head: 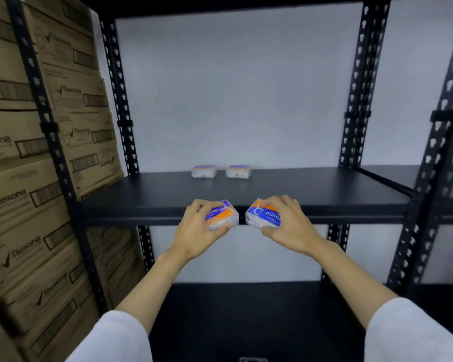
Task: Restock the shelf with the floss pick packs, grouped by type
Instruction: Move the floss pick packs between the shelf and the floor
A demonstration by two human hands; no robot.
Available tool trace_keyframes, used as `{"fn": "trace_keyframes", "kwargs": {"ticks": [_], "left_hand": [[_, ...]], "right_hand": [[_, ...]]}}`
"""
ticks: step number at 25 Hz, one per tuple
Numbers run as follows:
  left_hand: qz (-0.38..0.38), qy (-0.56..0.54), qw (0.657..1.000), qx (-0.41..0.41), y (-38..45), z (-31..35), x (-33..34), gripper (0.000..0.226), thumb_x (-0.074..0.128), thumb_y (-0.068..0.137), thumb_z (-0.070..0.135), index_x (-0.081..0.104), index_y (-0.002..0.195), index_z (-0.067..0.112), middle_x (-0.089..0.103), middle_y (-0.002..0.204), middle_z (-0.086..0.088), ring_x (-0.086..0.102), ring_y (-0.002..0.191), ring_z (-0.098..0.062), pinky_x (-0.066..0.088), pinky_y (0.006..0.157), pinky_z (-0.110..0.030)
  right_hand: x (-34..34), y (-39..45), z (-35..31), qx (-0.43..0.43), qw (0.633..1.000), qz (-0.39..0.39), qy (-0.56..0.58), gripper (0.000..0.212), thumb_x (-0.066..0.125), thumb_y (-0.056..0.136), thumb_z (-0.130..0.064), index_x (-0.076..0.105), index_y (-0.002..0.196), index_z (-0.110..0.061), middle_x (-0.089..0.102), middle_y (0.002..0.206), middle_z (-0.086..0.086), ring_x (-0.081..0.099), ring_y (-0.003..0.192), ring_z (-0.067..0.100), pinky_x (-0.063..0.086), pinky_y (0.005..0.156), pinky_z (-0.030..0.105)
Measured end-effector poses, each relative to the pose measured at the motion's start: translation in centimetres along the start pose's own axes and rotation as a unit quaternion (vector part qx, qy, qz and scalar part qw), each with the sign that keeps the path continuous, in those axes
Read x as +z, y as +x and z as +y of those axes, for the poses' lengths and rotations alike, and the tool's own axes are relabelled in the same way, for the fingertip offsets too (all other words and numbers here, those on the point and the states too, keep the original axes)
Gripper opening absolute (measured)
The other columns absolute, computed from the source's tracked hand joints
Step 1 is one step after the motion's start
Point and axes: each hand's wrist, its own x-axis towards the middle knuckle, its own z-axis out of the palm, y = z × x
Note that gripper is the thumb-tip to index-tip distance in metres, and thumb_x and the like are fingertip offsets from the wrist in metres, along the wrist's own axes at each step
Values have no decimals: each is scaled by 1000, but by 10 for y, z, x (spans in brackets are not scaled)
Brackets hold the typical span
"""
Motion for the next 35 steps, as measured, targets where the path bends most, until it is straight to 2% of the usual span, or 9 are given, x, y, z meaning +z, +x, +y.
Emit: {"fn": "trace_keyframes", "kwargs": {"ticks": [5, 9, 12, 15, 19, 24, 29, 35], "left_hand": [[-63, -4, 996, -70, -77, -14, 75, 54, 72, 76, 50, 52, 124, 39, 43, 119, 14, 48, 112, -12, 48, 93, -33], [-145, 18, 982, -120, -142, -40, 155, 55, 71, 72, 54, 53, 123, 40, 45, 118, 17, 46, 110, -11, 45, 93, -28], [-196, 30, 969, -150, -179, -62, 211, 55, 69, 72, 56, 54, 123, 39, 49, 122, 14, 46, 109, -16, 43, 95, -30], [-232, 32, 952, -196, -200, -85, 253, 55, 70, 73, 55, 53, 123, 39, 49, 124, 11, 44, 110, -18, 42, 96, -34], [-241, 18, 941, -235, -207, -115, 289, 56, 70, 75, 52, 50, 126, 40, 45, 127, 14, 41, 114, -16, 44, 96, -36], [-276, 48, 935, -216, -221, -147, 315, 56, 70, 80, 46, 50, 131, 32, 45, 132, 10, 41, 119, -17, 40, 100, -33], [-263, 31, 945, -191, -228, -161, 323, 56, 69, 82, 48, 49, 132, 30, 42, 137, 8, 38, 124, -13, 42, 102, -35], [-252, 28, 953, -167, -226, -163, 325, 54, 68, 82, 48, 51, 130, 29, 43, 135, 11, 38, 122, -9, 45, 98, -32]], "right_hand": [[44, -93, 54, 61, 997, -48, 27, 53, 67, 73, -22, 45, 120, -31, 41, 119, -8, 37, 109, 13, 36, 84, 24], [105, -158, 114, 136, 984, -112, 14, 57, 67, 73, -24, 43, 124, -28, 41, 121, -5, 36, 108, 13, 34, 87, 22], [152, -196, 157, 191, 968, -162, 8, 55, 67, 74, -26, 43, 124, -26, 40, 121, -3, 37, 107, 15, 38, 90, 25], [191, -221, 190, 233, 954, -188, -1, 54, 67, 77, -32, 43, 124, -25, 41, 122, -2, 40, 107, 18, 40, 92, 31], [237, -236, 219, 262, 943, -206, -19, 55, 64, 81, -46, 44, 126, -22, 43, 123, 0, 45, 110, 22, 40, 95, 36], [279, -240, 236, 273, 933, -235, -22, 60, 65, 82, -43, 42, 131, -18, 42, 127, 2, 43, 118, 24, 37, 98, 35], [307, -230, 243, 271, 936, -223, -14, 56, 65, 83, -35, 42, 131, -16, 42, 132, 4, 42, 120, 25, 36, 100, 38], [323, -238, 243, 281, 925, -254, -5, 59, 65, 85, -42, 39, 132, -19, 41, 136, 2, 41, 124, 21, 33, 102, 34]]}}
